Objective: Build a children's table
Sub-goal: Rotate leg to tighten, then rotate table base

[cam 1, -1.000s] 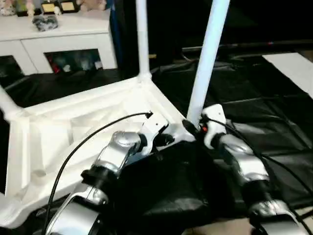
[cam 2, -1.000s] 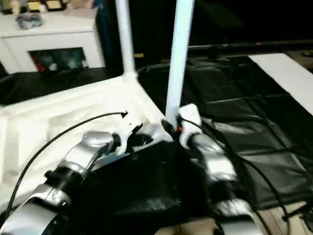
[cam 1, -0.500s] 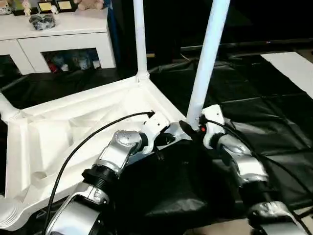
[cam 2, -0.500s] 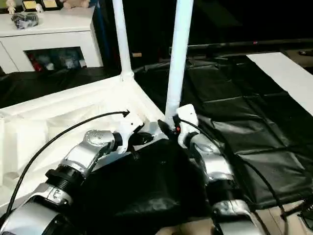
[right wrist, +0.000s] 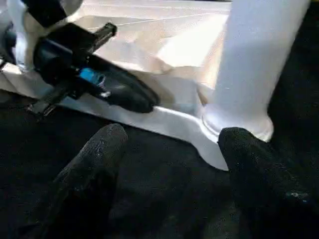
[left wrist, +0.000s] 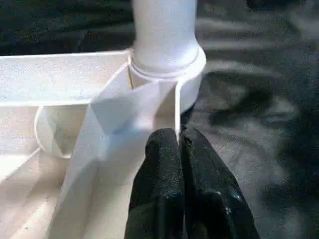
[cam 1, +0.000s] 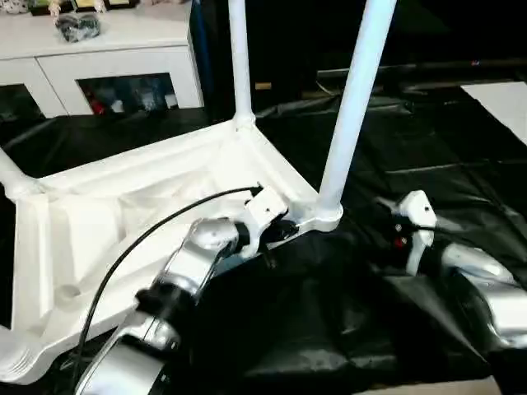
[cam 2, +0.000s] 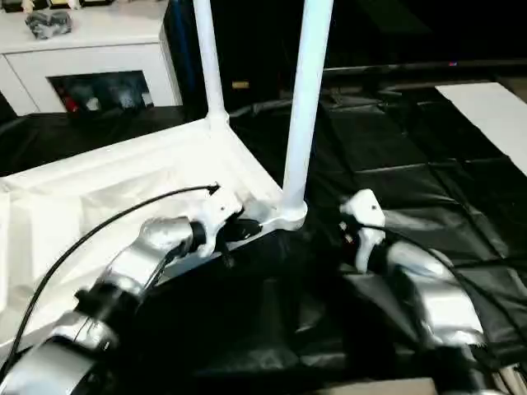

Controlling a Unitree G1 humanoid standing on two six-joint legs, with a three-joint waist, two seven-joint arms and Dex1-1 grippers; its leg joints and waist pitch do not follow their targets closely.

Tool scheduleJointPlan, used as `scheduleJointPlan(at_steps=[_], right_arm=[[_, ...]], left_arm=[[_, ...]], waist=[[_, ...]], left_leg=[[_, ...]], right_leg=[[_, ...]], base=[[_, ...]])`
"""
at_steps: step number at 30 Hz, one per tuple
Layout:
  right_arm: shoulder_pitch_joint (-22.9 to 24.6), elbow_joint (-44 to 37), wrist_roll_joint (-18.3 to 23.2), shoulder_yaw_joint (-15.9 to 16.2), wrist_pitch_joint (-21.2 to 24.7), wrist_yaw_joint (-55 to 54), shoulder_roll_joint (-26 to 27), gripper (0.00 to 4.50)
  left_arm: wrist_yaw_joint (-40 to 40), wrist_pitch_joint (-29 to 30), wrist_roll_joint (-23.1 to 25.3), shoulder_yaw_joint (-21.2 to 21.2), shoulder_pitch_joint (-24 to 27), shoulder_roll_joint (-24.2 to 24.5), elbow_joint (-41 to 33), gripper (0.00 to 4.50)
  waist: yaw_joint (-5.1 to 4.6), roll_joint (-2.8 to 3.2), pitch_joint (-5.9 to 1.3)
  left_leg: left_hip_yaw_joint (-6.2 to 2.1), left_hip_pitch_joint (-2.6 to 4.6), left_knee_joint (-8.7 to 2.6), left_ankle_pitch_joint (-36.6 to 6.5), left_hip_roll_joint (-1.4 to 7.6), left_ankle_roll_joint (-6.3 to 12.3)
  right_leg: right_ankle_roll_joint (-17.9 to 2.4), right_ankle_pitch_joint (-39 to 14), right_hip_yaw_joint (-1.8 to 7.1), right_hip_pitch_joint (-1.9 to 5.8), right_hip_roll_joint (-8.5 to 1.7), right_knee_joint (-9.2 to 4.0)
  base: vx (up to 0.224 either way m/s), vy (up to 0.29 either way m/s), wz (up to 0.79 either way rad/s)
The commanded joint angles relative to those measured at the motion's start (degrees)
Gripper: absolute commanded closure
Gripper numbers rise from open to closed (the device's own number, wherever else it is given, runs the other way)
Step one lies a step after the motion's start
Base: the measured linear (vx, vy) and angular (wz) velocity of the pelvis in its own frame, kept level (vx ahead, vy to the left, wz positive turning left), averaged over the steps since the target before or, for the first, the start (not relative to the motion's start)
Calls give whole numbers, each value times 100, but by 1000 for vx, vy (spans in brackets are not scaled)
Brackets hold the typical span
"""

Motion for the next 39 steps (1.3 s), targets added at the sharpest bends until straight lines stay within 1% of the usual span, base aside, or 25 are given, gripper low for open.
scheduleJointPlan(at_steps=[1, 3, 5, 6, 7, 8, 9, 10, 11, 12, 13, 14, 15, 16, 18, 19, 20, 21, 22, 24, 25, 28, 32, 37, 39], right_arm=[[-212, 249, -215, 242, -96, -253, 270, 105], [-351, 474, -313, 282, -142, -432, 423, 105], [-527, 736, -408, 300, -177, -643, 584, 105], [-602, 848, -463, 308, -207, -739, 643, 105], [-602, 848, -463, 308, -207, -739, 643, 105], [-704, 1006, -510, 316, -215, -823, 700, 105], [-778, 1132, -567, 330, -219, -925, 744, 105], [-895, 1324, -611, 338, -269, -984, 787, 105], [-987, 1453, -630, 352, -273, -1033, 816, 105], [-987, 1453, -630, 352, -273, -1033, 816, 105], [-1018, 1494, -635, 358, -274, -1049, 824, 105], [-1135, 1696, -711, 372, -351, -1194, 888, 105], [-1135, 1696, -711, 372, -351, -1194, 888, 105], [-1299, 2000, -810, 362, -414, -1416, 966, 105], [-1670, 2696, -1027, 294, -559, -2027, 1120, 105], [-1670, 2696, -1027, 294, -559, -2027, 1120, 105], [-1846, 3021, -1087, 244, -618, -2288, 1166, 105], [-1884, 3090, -1098, 234, -635, -2347, 1176, 105], [-2201, 3656, -1175, 148, -780, -2809, 1251, 105], [-2552, 4265, -1216, 35, -951, -3283, 1324, 105], [-2592, 4334, -1216, 19, -966, -3331, 1328, 105], [-2889, 4845, -1274, -32, -1132, -3707, 1320, 105], [-3114, 5224, -1292, -86, -1346, -3828, 1365, 105], [-3176, 5446, -1335, -96, -1558, -3839, 1372, 105], [-3173, 5555, -1353, -100, -1660, -3854, 1344, 105]], left_arm=[[-165, 441, -361, 129, 282, 59, -972, 396], [-151, 658, -433, 166, 515, 134, -1430, 372], [-129, 947, -575, 243, 833, 244, -2024, 350], [-140, 1094, -660, 277, 976, 296, -2290, 353], [-140, 1094, -660, 277, 976, 296, -2290, 342], [-190, 1248, -766, 316, 1218, 417, -2691, 322], [-236, 1397, -862, 357, 1478, 548, -3090, 309], [-324, 1557, -980, 411, 1793, 738, -3536, 305], [-372, 1708, -1086, 473, 2093, 916, -3934, 305], [-372, 1708, -1086, 473, 2093, 916, -3934, 293], [-386, 1764, -1124, 496, 2200, 979, -4070, 293], [-457, 1915, -1220, 598, 2589, 1197, -4526, 277], [-457, 1915, -1220, 598, 2589, 1197, -4526, 261], [-501, 2063, -1262, 710, 2968, 1403, -4899, 259], [-566, 2207, -1299, 997, 3630, 1694, -5393, 256], [-566, 2207, -1299, 997, 3630, 1694, -5393, 245], [-569, 2257, -1322, 1097, 3833, 1782, -5529, 229], [-572, 2254, -1325, 1119, 3873, 1794, -5545, 222], [-594, 2256, -1384, 1290, 4187, 1921, -5702, 219], [-635, 2297, -1460, 1434, 4488, 2131, -5893, 213], [-648, 2326, -1485, 1454, 4514, 2162, -5919, 186], [-762, 2576, -1646, 1606, 4672, 2467, -6122, 177], [-566, 2585, -1414, 1675, 4590, 2633, -6050, 141], [-255, 2597, -1190, 1638, 4297, 2664, -5763, 98], [-66, 2682, -1090, 1612, 4140, 2715, -5639, 90]], waist=[[72, -184, -351], [56, -137, -330], [49, -333, -307], [71, -285, -323], [68, -231, -298], [72, -321, -305], [80, -286, -287], [93, -378, -310], [78, -408, -281], [84, -355, -283], [84, -366, -263], [114, -489, -259], [165, -450, -243], [182, -460, -243], [164, -449, -246], [121, -466, -210], [160, -443, -224], [172, -444, -205], [197, -450, -188], [222, -441, -201], [214, -439, -188], [268, -408, -191], [257, -426, -204], [253, -409, -233], [246, -350, -230]], left_leg=[[-59, 5, -364, -1182, 249, 597], [-41, 37, -371, -1222, 245, 511], [-24, 7, -379, -1225, 238, 490], [-46, 11, -374, -1156, 256, 457], [-35, 18, -387, -1116, 252, 435], [-40, 20, -387, -1097, 261, 424], [-28, 33, -403, -1138, 258, 403], [-40, 50, -397, -1121, 291, 341], [-45, 7, -431, -1113, 286, 329], [-32, 60, -425, -1116, 286, 271], [-2, 113, -413, -1242, 273, 219], [17, 107, -421, -1291, 275, 197], [8, 91, -447, -1305, 282, 174], [13, 103, -434, -1319, 275, 147], [-6, 100, -450, -1413, 298, 9], [-13, 49, -493, -1502, 262, -61], [29, 200, -448, -1753, 267, -160], [46, 233, -452, -1877, 260, -189], [57, 264, -444, -2057, 257, -254], [9, 210, -467, -2260, 253, -353], [10, 207, -474, -2301, 242, -356], [23, 243, -461, -2374, 228, -397], [6, 176, -461, -2293, 212, -387], [5, 149, -424, -2189, 193, -344], [7, 159, -422, -2170, 193, -352]], right_leg=[[-1326, -1784, 193, 285, -331, -374], [-1328, -1745, 200, 233, -279, -419], [-1285, -1730, 207, 253, -278, -387], [-1302, -1680, 213, 271, -312, -323], [-1277, -1721, 219, 240, -296, -353], [-1267, -1701, 221, 251, -307, -320], [-1221, -1758, 225, 231, -281, -352], [-1247, -1651, 226, 232, -312, -288], [-1226, -1680, 218, 246, -304, -302], [-1221, -1577, 224, 213, -273, -308], [-1222, -1518, 238, 168, -228, -328], [-1203, -1502, 246, 182, -233, -330], [-1180, -1589, 261, 201, -268, -314], [-1149, -1644, 262, 179, -264, -311], [-1154, -1688, 263, 165, -287, -283], [-1057, -1862, 244, 196, -243, -307], [-1018, -1957, 267, 82, -227, -337], [-992, -2008, 274, 52, -200, -369], [-1000, -2072, 295, 15, -206, -377], [-840, -2291, 284, 69, -227, -357], [-815, -2317, 286, 58, -213, -368], [-744, -2262, 302, 28, -194, -363], [-707, -2143, 318, 73, -187, -321], [-745, -2027, 335, 96, -189, -289], [-790, -1946, 333, 84, -177, -286]], base=[[0, 0, 0], [0, 0, 0], [0, 0, 0], [0, 0, 0], [0, 0, 0], [0, 0, 0], [0, 0, 0], [0, 0, 0], [0, 0, 0], [0, 0, 0], [0, 0, 0], [0, 0, 0], [0, 0, 0], [0, 0, 0], [0, 0, 0], [0, 0, 0], [0, 0, 0], [0, 0, 0], [0, 0, 0], [0, 0, 0], [0, 0, 0], [0, 0, 0], [0, 0, 0], [0, 0, 0], [0, 0, 0]])
